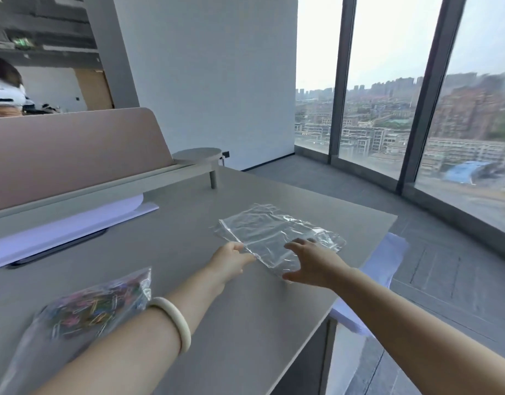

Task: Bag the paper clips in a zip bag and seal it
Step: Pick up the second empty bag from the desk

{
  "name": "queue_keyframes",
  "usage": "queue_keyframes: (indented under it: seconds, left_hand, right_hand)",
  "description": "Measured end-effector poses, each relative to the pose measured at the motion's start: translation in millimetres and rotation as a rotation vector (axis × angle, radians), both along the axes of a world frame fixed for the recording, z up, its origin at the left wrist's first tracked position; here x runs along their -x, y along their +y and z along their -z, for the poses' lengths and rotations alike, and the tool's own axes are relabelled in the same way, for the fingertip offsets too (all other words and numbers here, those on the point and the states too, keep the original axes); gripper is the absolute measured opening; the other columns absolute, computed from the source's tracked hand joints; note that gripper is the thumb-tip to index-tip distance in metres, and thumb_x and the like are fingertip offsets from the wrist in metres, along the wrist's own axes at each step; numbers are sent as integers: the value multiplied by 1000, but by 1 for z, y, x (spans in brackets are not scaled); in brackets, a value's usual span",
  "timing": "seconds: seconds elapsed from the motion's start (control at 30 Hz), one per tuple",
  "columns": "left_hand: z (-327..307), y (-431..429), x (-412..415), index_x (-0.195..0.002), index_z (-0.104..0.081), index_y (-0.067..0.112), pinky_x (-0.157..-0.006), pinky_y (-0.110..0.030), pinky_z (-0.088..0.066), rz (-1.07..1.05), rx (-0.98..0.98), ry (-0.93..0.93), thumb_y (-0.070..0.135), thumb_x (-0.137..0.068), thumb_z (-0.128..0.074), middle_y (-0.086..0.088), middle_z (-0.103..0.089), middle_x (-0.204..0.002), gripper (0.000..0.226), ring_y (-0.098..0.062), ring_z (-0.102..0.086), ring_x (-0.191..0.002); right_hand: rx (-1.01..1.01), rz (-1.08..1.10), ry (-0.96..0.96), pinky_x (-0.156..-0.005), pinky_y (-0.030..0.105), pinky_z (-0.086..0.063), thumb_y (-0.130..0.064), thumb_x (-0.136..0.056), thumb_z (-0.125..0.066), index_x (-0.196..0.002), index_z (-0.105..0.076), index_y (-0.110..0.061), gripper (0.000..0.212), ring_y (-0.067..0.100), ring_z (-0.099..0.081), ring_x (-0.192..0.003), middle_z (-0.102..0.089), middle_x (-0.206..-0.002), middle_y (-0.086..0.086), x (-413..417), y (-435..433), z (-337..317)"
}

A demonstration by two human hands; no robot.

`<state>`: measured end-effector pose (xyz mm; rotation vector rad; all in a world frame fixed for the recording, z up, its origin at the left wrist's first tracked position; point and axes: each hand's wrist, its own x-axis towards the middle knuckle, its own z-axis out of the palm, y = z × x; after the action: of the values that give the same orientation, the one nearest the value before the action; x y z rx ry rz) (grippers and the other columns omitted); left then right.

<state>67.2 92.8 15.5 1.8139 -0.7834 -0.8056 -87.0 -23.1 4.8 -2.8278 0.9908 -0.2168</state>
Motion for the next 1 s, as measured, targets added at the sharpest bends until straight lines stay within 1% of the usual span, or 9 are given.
queue_keyframes:
  seconds: [0.13,0.37,0.5,0.57,0.63,0.7,0.77,0.9,1.0]
  left_hand:
    - [5,-27,-3,-134,-39,8,-99,-39,-42,-101,72,214,11,-84,-63,-10,-41,-141,55,-25,-46,-119]
    - [12,-37,-6,-132,-34,12,-97,-45,-42,-254,181,477,11,-86,-61,-11,-38,-119,54,-27,-42,-113]
    - [6,-42,-1,-136,-35,11,-82,-46,-51,-271,171,621,31,-76,-72,-14,-40,-129,73,-32,-50,-110]
    - [5,-42,0,-136,-34,11,-65,-42,-58,-277,173,660,29,-66,-81,-17,-47,-131,86,-36,-60,-101]
    - [9,-41,6,-137,-30,13,-52,-34,-57,-288,173,511,4,-66,-75,-19,-55,-124,84,-33,-63,-84]
    - [18,-37,9,-139,-27,16,-58,-31,-57,-291,153,247,-14,-67,-63,-16,-53,-126,85,-29,-60,-89]
    - [16,-27,11,-144,-22,19,-58,-19,-57,-225,203,122,-17,-69,-64,-6,-45,-130,93,-22,-53,-98]
    - [-1,-2,7,-147,-13,29,-99,-26,-42,13,307,95,-10,-69,-72,0,-17,-157,105,-13,-32,-132]
    - [-20,13,10,-147,-14,31,-82,-5,-42,111,362,89,-11,-72,-68,5,-12,-157,102,-4,-22,-135]
  right_hand:
    - [8,3,67,-91,34,-46,-43,-76,-62,-123,-58,-20,53,27,-54,-118,-57,-127,1,-27,-13,-3]
    - [247,27,33,-72,32,-45,-7,-81,-51,-102,-66,-5,26,32,-62,-104,-65,-111,11,-46,-14,0]
    - [89,86,-73,-74,29,-47,-11,-80,-48,-96,-69,-11,26,32,-63,-101,-69,-108,10,-38,-5,-10]
    - [-39,60,-96,-78,30,-50,-15,-78,-50,-94,-70,-15,25,30,-64,-99,-71,-106,8,-30,9,-16]
    - [-173,-39,-68,-80,28,-50,-23,-80,-57,-96,-71,-19,22,23,-65,-98,-72,-106,2,-22,23,-19]
    - [-376,-102,-78,-79,24,-48,-36,-81,-66,-103,-70,-20,28,16,-64,-95,-72,-109,-2,-12,23,-18]
    - [-490,18,-280,-76,20,-44,-40,-79,-70,-115,-65,-16,44,14,-63,-97,-69,-116,3,2,8,-16]
    - [-678,348,-598,-99,28,-41,-35,-77,-73,-141,-34,-12,78,24,-52,-119,-48,-138,15,33,-22,-8]
    - [-1015,322,-666,-87,27,-42,-36,-72,-78,-147,-23,-14,96,21,-56,-104,-51,-134,16,41,-20,-3]
